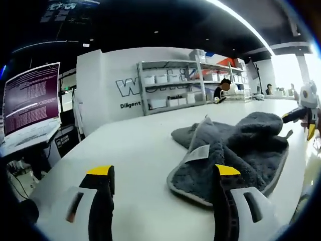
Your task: Open the folded towel by lifting each exposed corner and separating the folded layers until the towel lies flat within the target outline without major curled edges
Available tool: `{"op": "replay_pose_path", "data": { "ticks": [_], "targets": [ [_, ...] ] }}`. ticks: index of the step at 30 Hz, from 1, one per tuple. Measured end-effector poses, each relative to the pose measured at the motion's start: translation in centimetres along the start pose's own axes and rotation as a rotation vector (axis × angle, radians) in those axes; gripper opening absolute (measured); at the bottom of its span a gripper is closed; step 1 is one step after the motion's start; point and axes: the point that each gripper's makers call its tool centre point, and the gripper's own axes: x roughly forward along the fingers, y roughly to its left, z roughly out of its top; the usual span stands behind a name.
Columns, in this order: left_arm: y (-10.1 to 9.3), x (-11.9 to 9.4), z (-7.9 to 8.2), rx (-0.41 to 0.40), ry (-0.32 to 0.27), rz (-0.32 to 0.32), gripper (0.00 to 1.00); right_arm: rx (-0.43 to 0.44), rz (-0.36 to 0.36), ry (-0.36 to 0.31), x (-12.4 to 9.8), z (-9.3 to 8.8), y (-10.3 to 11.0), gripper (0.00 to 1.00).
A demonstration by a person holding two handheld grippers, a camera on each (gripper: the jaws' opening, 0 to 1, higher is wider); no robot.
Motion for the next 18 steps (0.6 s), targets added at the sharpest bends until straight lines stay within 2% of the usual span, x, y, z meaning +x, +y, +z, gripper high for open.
{"op": "replay_pose_path", "data": {
  "ticks": [5,11,15,17,18],
  "targets": [
    [-0.1,1.3,-0.8,0.021,0.040,-0.020,0.76,0.000,0.002,-0.001,0.0,0.0,0.0,0.99],
    [0.3,2.4,-0.9,0.047,0.051,-0.032,0.61,-0.002,0.001,0.005,0.0,-0.2,0.0,0.99],
    [0.1,2.9,-1.2,0.057,0.066,-0.060,0.58,-0.001,0.000,0.005,0.0,-0.3,-0.1,0.99],
    [0.0,3.1,-1.4,0.065,0.074,-0.069,0.51,0.002,-0.002,0.004,0.0,-0.3,-0.2,0.99],
    [-0.1,3.1,-1.5,0.074,0.074,-0.074,0.43,0.001,-0.002,0.005,0.0,-0.3,-0.2,0.99]
  ]
}}
